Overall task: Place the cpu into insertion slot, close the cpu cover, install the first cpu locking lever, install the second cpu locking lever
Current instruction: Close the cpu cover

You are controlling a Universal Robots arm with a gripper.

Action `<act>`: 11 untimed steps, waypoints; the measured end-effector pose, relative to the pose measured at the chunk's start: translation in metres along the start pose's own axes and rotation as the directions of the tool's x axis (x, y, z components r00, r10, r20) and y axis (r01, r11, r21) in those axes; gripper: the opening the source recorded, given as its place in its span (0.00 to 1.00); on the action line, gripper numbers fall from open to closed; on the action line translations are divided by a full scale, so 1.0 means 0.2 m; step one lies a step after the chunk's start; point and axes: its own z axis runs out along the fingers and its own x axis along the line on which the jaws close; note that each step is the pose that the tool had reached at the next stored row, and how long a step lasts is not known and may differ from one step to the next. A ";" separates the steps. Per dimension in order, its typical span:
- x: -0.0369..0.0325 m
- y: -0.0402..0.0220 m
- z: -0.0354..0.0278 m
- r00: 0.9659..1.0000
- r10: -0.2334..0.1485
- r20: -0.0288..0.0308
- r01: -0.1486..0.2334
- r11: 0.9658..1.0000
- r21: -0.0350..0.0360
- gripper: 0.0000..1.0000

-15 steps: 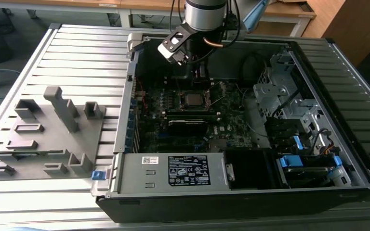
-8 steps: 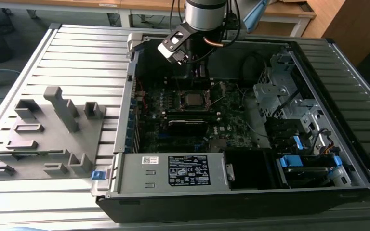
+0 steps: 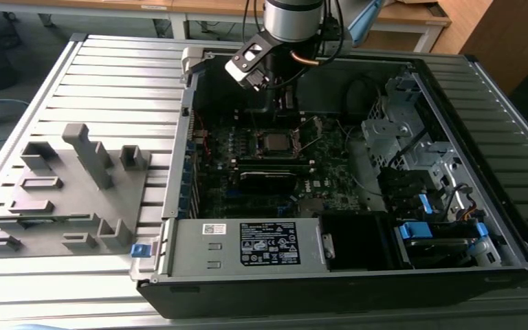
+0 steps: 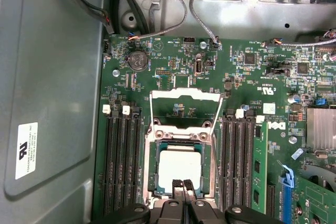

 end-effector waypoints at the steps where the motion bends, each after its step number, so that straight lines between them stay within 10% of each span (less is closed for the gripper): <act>1: 0.000 0.000 -0.001 1.000 0.000 0.000 0.000 1.000 0.000 0.11; 11: 0.000 0.001 -0.022 1.000 0.000 0.000 0.000 1.000 0.000 0.11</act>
